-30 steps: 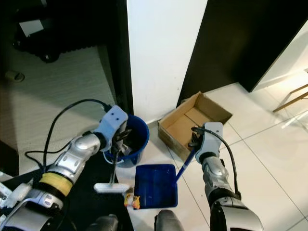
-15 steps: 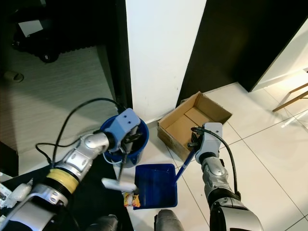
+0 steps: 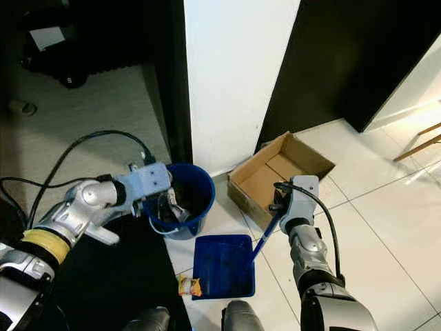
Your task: Sweep floor
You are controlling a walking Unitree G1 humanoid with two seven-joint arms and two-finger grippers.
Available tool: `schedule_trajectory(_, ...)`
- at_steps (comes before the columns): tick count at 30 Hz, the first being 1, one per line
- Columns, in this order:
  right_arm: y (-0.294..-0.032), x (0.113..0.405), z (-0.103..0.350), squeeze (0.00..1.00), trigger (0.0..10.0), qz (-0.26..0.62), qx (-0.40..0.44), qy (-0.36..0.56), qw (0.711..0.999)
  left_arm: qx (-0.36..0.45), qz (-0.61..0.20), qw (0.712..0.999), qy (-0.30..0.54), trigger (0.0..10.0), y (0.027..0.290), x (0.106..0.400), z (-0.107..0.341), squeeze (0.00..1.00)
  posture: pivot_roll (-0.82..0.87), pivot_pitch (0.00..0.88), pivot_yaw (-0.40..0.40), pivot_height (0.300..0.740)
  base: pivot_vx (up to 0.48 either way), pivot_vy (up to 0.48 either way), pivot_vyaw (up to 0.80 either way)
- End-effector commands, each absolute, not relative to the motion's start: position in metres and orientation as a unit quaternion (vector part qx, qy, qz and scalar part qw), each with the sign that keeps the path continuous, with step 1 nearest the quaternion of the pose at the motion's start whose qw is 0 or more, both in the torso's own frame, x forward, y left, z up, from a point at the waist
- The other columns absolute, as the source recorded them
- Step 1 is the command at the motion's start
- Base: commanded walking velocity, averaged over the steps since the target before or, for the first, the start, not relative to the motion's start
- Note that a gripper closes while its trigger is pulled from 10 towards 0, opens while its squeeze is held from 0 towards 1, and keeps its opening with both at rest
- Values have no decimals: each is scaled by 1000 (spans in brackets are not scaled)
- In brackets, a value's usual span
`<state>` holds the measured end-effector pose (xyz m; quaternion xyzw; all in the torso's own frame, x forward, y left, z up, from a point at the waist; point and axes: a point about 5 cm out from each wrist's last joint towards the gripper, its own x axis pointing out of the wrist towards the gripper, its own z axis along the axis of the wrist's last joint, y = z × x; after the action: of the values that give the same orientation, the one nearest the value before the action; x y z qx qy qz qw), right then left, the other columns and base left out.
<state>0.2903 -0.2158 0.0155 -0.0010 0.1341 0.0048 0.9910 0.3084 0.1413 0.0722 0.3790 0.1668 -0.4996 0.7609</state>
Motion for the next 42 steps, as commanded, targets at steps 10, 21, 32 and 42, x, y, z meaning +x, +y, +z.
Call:
schedule_trajectory(10, -216, 278, 0, 0, 0, 11, 2, 175, 985, 351, -652, 662, 117, 10000, 98, 281, 66, 0, 30, 94, -24, 740, 0, 0, 0)
schedule_trajectory(21, -217, 276, -1, 0, 0, 11, 2, 177, 984, 365, -720, 570, 154, 10000, 104, 267, 66, 0, 30, 88, -23, 740, 0, 0, 0)
schedule_trajectory(32, -214, 277, 0, 0, 0, 17, 1, 176, 984, 348, -753, 533, 166, 10000, 101, 255, 64, 0, 28, 94, -28, 740, 0, 0, 0)
schedule_trajectory(42, -213, 274, -3, 0, 0, 20, 0, 179, 984, 272, -788, 530, 157, 10000, 68, 238, 62, 0, 14, 128, -25, 740, 0, 0, 0)
